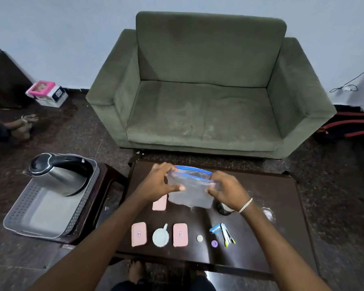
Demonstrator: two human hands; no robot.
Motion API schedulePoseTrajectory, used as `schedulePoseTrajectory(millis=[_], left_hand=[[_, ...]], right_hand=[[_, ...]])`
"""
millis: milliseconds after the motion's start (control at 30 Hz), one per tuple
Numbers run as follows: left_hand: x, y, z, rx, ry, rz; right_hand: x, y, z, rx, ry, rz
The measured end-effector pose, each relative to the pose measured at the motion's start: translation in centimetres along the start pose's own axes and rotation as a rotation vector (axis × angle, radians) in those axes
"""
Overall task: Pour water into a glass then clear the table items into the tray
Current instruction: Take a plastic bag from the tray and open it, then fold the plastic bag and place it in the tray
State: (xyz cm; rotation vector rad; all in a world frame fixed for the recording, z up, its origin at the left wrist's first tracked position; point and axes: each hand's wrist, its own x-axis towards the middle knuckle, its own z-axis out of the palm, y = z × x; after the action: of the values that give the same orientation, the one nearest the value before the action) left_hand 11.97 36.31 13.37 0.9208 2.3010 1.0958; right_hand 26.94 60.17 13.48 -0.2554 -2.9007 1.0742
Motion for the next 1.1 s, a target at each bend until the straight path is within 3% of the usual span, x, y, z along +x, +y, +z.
schedulePoseTrajectory(millis=[67, 200, 300, 500, 633, 800, 933, 1100], left_hand=[[-0.1, 0.3, -1.0, -0.099, 0.051, -0.006], [-0.1, 1.6, -1.2, -0.566, 0.168, -0.022], [-0.6, 2.3, 0.1, -0.718, 0.149, -0.036], [-1.1, 2.6, 3.1, -0.559, 0.229, 0.006], [-0.5, 2.8, 3.6, -0.521, 0.265, -0.073], [0.1, 2.6, 3.3, -0.565, 0.242, -0.109], [0.4, 2.7, 3.3, -0.607, 0.155, -0.1], [0.3, 3.4, 3.9, -0.536, 0.231, -0.159]], right_hand=[[0.4, -0.4, -1.5, 0.215, 0.101, 0.082], [1.1, -2.1, -3.3, 0.779, 0.13, 0.155], [1.6, -2.8, -3.7, 0.99, 0.225, 0.188], [1.2, -2.0, -3.0, 0.86, 0.355, 0.206], [-0.3, -1.8, -2.8, 0.744, 0.279, 0.162], [-1.3, -1.4, -2.1, 0.71, 0.222, 0.233], [-1.4, -0.6, -2.2, 0.699, 0.258, 0.266], [-1.3, -0.2, -2.1, 0.613, 0.321, 0.329]])
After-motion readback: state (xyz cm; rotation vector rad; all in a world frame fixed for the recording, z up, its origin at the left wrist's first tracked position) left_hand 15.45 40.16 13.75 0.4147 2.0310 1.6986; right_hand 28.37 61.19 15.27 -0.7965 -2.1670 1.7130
